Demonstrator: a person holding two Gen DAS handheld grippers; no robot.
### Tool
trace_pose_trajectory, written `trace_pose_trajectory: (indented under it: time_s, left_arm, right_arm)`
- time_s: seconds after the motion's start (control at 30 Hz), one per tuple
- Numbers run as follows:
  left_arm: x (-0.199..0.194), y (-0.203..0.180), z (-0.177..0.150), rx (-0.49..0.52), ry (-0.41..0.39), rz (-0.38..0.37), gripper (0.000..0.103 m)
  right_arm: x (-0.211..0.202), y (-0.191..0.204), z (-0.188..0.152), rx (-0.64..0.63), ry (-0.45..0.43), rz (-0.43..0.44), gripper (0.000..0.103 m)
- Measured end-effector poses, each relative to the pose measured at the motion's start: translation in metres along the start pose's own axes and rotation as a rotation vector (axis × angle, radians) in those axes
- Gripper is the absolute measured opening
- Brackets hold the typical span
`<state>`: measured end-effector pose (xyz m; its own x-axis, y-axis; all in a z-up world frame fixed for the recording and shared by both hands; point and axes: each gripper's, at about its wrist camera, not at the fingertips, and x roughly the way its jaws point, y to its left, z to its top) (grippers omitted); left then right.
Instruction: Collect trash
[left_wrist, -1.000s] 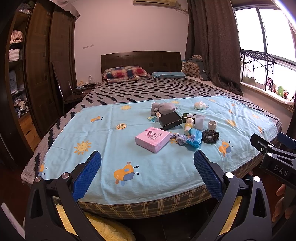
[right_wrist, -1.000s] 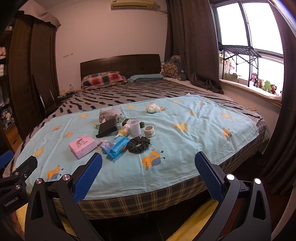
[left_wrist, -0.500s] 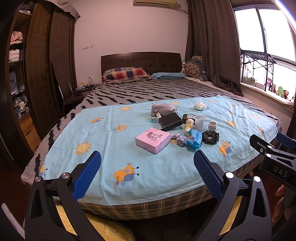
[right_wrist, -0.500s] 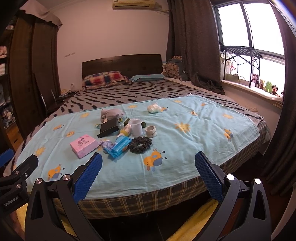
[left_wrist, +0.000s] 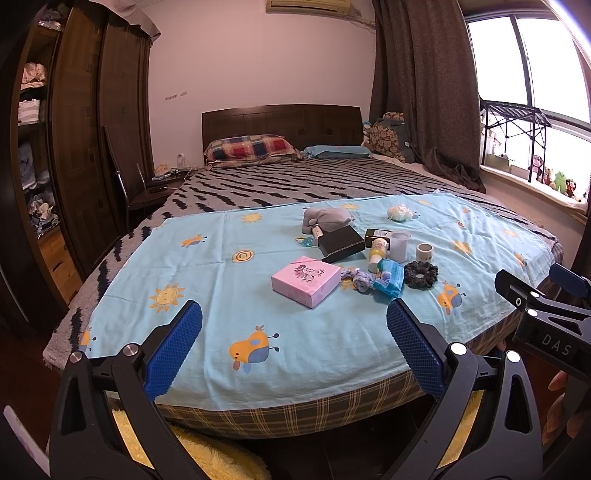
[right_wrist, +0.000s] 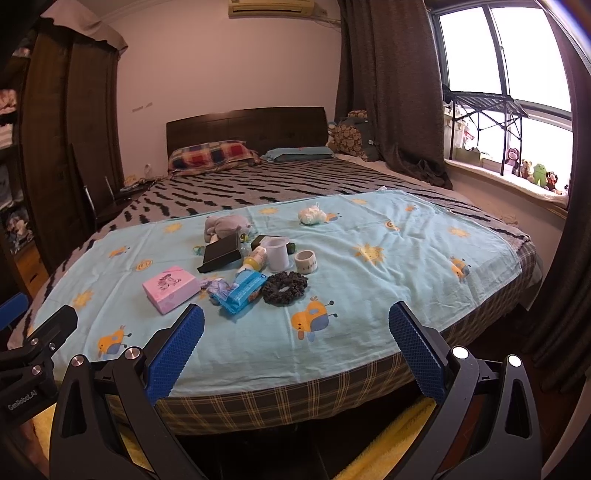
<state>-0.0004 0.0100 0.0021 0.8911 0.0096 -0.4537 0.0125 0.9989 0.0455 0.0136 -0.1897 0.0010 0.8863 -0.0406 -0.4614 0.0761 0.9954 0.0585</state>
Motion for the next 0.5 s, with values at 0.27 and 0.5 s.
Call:
trace_pose_trajectory:
  time_s: [0.27, 0.5]
  left_arm:
    - [-0.0006, 0.0011, 0.0007, -0.003, -0.003, 0.002, 0.095]
    - [0.0006, 0.0081, 0.0025, -0.013, -0.006, 0.013, 0.095]
  right_arm:
    - [0.0001, 0.0004, 0.0005, -0.001, 0.002, 0.000, 0.100]
    - [0.0019, -0.0007, 0.0010, 0.005, 0.005, -0.002, 0.100]
